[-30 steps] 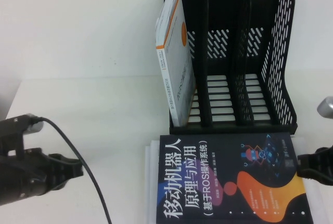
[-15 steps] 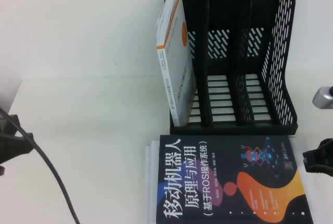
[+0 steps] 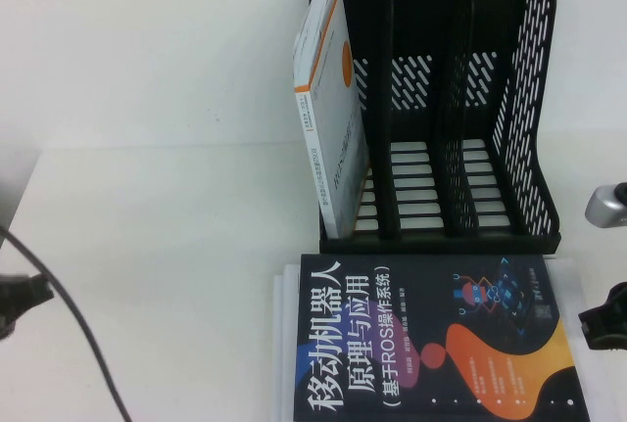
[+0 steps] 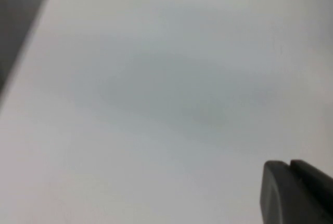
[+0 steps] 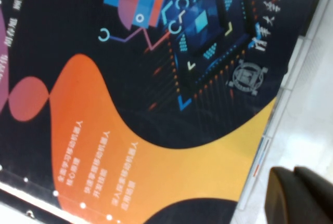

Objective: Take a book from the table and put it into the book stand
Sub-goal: Push book with right arm

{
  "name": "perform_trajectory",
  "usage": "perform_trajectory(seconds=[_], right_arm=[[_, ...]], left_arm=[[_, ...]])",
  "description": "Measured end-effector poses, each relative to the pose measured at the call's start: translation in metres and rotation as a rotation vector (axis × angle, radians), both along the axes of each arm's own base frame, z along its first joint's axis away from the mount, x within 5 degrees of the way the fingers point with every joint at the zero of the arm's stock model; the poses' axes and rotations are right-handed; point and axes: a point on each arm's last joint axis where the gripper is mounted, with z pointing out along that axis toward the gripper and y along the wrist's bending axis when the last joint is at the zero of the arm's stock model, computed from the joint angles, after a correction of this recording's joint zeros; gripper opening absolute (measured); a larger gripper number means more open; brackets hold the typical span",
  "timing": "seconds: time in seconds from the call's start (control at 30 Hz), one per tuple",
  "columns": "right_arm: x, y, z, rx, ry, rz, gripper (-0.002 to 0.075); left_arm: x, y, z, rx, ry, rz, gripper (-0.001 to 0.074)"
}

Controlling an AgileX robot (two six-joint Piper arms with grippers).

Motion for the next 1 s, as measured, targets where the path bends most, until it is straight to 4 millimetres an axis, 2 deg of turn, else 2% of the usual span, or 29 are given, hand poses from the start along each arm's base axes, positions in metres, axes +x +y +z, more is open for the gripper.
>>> perform_trajectory(seconds=[0.07, 0.2, 0.3, 0.53, 0.77, 1.0], right_arm=[[0.0, 0.0, 0.0, -0.004, -0.001, 0.002, -0.0003], [0.0, -0.001, 0.0, -0.011, 0.002, 0.007, -0.0003], [0.0, -0.001, 0.0, -0.011, 0.002, 0.007, -0.0003], [0.001, -0.001, -0.003, -0.008, 0.013, -0.008, -0.0003], [0.01, 0.002, -0.022, -0.007, 0.088, -0.028, -0.0003], [0.015, 0.005, -0.031, 0.018, 0.113, -0.058, -0.0003]], left_arm=[[-0.002, 0.003, -0.002, -0.078, 0.092, -0.002, -0.0002], [-0.012, -0.002, -0.007, -0.154, 0.317, -0.129, -0.0002], [-0.018, -0.007, -0.007, -0.198, 0.387, -0.184, -0.0003], [-0.014, -0.017, 0.001, -0.327, 0.325, -0.223, -0.0003], [-0.011, -0.02, 0.005, -0.369, 0.275, -0.235, -0.0002], [-0.006, -0.023, 0.014, -0.444, 0.177, -0.239, -0.0002]])
